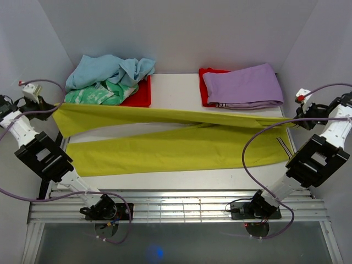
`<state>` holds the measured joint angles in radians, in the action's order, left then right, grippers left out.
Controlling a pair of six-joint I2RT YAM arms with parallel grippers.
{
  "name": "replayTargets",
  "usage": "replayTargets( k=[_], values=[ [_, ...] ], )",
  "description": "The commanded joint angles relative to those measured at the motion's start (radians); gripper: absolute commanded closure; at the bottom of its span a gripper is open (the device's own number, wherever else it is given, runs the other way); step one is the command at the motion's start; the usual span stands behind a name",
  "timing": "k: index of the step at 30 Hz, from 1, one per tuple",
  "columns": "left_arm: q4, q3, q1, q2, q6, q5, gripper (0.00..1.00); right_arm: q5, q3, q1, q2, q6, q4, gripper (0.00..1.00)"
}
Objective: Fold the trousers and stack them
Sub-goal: Fold the trousers
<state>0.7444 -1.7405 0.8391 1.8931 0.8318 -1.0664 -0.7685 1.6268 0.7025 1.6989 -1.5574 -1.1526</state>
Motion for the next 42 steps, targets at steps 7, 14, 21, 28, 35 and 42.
replayTargets(
  k=[7,14,21,28,35,42],
  values=[
    [0.153,0.668,0.16,-0.158,0.891,0.432,1.0,0.4,-0.54,0.083,-0.117,-0.385,0.302,0.92],
    [-0.065,0.826,0.16,-0.164,0.869,0.56,1.0,0.439,-0.587,0.069,-0.088,-0.32,0.366,0.92],
    [0.07,0.632,0.158,-0.175,0.807,0.439,1.0,0.373,-0.48,0.071,-0.079,-0.283,0.258,0.92],
    [0.306,0.143,0.152,-0.083,0.612,0.203,1.0,0.285,-0.239,0.071,-0.025,-0.22,0.102,0.92],
    [0.535,0.109,0.204,-0.179,1.091,0.137,1.0,0.366,-0.387,0.098,-0.094,-0.361,0.106,0.92],
    [0.558,0.554,0.339,-0.363,1.559,0.388,1.0,0.459,-0.58,0.127,-0.168,-0.495,0.221,0.92]
  ],
)
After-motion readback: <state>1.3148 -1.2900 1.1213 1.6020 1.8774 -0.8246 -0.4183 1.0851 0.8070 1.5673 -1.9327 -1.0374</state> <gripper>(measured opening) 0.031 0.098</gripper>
